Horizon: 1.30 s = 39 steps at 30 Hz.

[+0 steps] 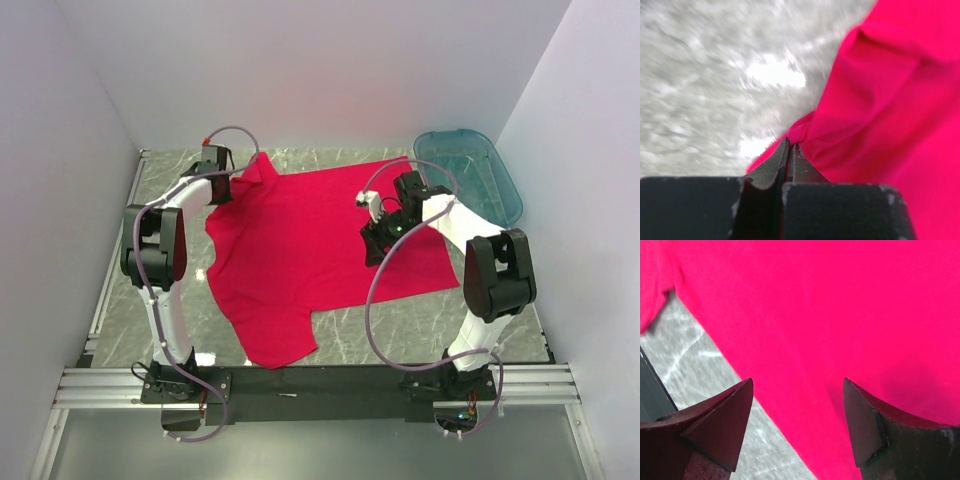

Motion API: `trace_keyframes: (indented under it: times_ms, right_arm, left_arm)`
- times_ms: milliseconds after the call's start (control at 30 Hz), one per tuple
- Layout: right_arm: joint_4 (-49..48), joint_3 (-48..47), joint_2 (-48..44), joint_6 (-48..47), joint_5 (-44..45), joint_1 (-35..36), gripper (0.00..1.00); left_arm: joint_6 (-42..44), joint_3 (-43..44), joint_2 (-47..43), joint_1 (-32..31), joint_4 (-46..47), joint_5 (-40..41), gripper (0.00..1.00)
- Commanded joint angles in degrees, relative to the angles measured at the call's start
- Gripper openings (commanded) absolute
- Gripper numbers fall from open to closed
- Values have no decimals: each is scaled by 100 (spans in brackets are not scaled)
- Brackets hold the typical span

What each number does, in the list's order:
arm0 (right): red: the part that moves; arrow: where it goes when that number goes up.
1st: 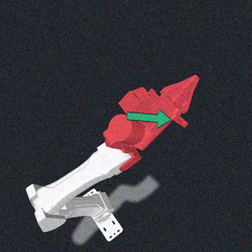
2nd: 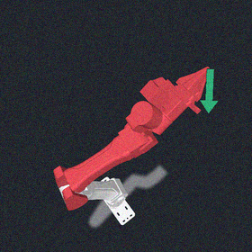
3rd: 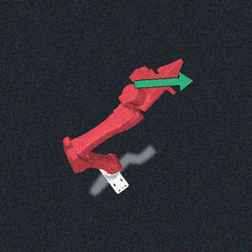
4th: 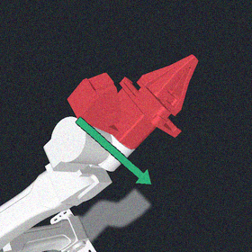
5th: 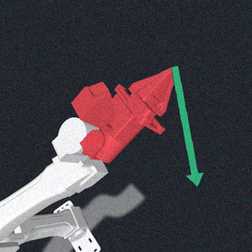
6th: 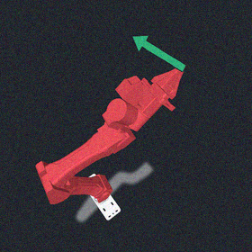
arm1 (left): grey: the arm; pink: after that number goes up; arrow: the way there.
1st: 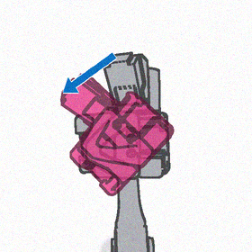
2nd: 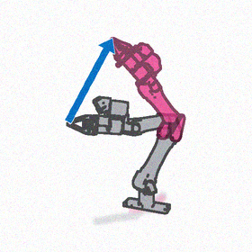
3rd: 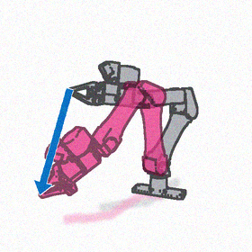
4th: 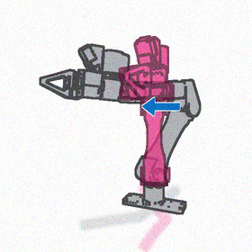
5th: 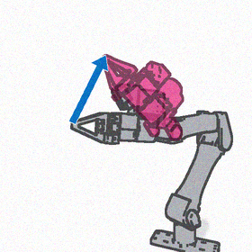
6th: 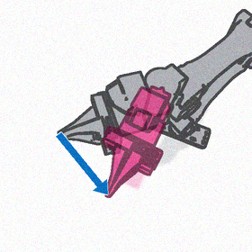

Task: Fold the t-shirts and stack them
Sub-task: Flatten the tshirt out

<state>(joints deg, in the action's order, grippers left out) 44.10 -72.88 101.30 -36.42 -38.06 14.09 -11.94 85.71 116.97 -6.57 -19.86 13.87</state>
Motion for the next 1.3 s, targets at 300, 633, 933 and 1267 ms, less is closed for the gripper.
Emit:
trace_keyframes:
  times_ms: [300, 633, 933, 1267]
  right_arm:
    - [135, 1706, -1068, -1552, 1029, -125, 78]
    - [134, 1593, -1165, -1402, 1038, -477, 78]
    - [232, 1680, -1288, -2605, 607, -741, 78]
    - [-314, 1795, -840, -2800, 1099, -583, 71]
  left_arm:
    - [-167, 1404, 819, 585, -581, 556, 0]
    - [-545, 2564, 1680, 1078, -1389, 424, 31]
    - [-1063, 1514, 33, 1193, -609, 30, 74]
    - [-1583, -1591, -2414, 1325, 210, -2413, 67]
